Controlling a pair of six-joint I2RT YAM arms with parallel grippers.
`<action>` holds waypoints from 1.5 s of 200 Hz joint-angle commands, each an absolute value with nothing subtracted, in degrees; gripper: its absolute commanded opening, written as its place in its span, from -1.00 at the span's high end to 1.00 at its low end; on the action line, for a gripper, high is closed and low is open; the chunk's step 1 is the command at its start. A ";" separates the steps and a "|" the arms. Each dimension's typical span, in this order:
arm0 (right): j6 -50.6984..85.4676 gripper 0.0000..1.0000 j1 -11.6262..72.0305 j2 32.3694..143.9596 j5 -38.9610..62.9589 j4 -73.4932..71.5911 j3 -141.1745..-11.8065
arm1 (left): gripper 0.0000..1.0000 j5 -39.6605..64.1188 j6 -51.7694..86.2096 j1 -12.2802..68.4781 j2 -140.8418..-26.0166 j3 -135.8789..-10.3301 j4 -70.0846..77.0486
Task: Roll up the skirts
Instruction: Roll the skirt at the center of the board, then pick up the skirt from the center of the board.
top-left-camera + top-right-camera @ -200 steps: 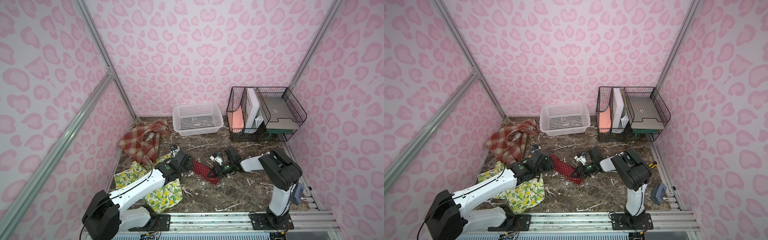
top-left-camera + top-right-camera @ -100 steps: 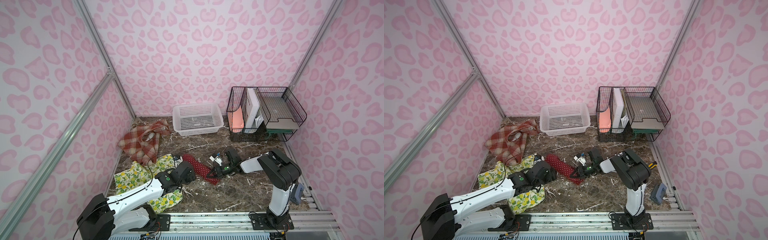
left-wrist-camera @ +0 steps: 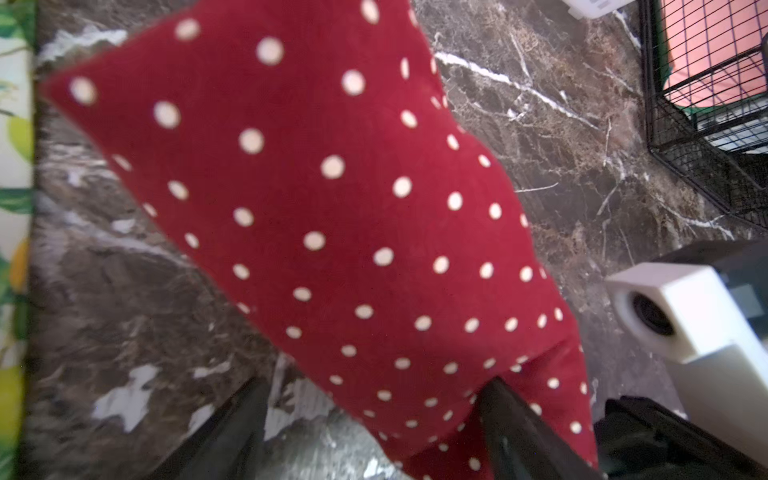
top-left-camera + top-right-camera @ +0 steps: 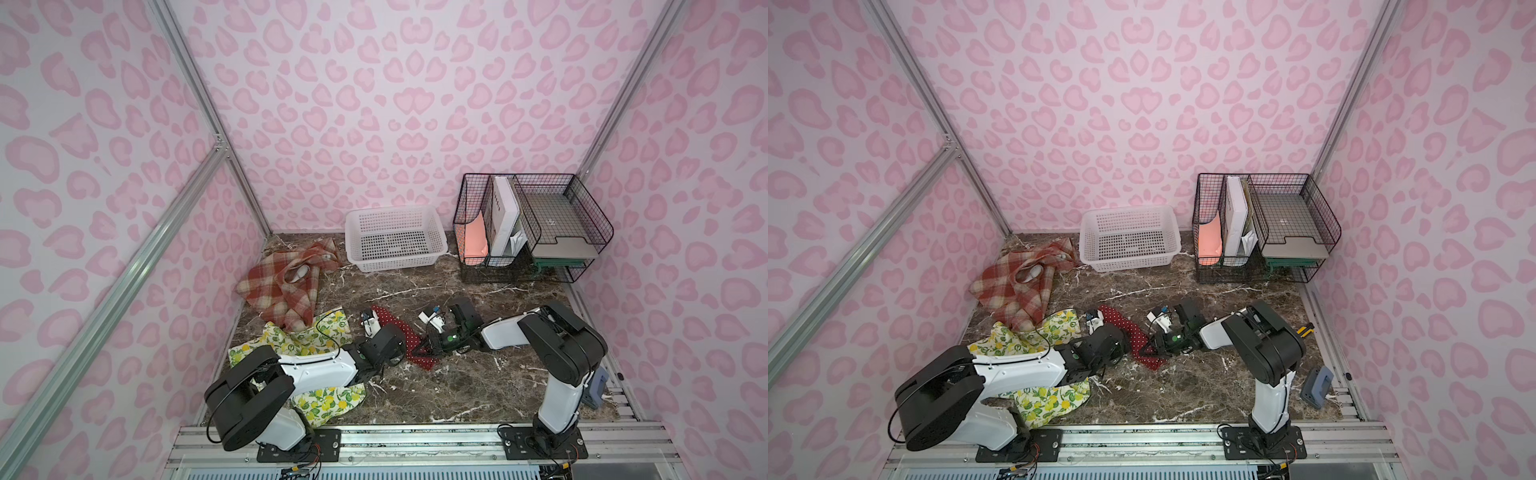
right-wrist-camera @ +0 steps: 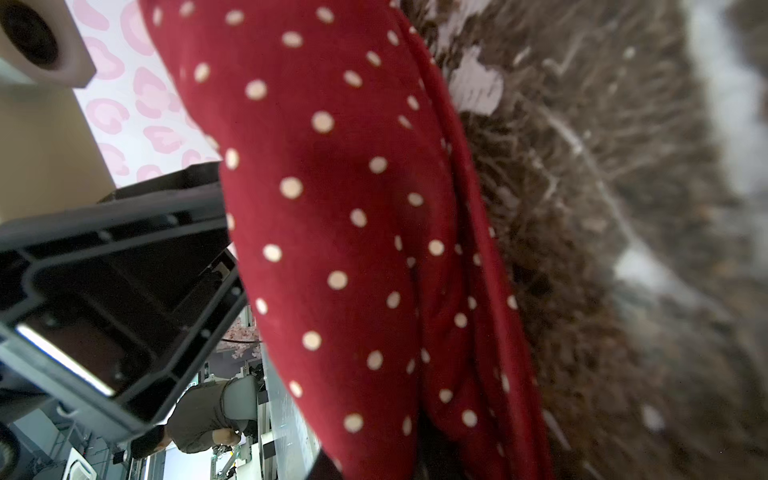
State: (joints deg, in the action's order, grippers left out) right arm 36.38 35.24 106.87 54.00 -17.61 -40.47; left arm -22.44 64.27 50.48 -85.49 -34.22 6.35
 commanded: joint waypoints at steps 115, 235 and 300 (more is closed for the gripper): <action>36.50 0.90 35.09 110.39 48.69 -12.06 -40.81 | -0.69 -23.03 63.77 51.26 -73.47 -28.29 11.82; 36.99 0.87 35.09 109.22 48.54 -12.46 -39.92 | -0.71 -19.52 64.32 50.16 -93.70 -35.61 17.28; 36.75 0.85 33.59 106.64 49.57 -11.71 -40.33 | -0.10 -15.48 64.46 49.31 -100.32 -36.02 16.94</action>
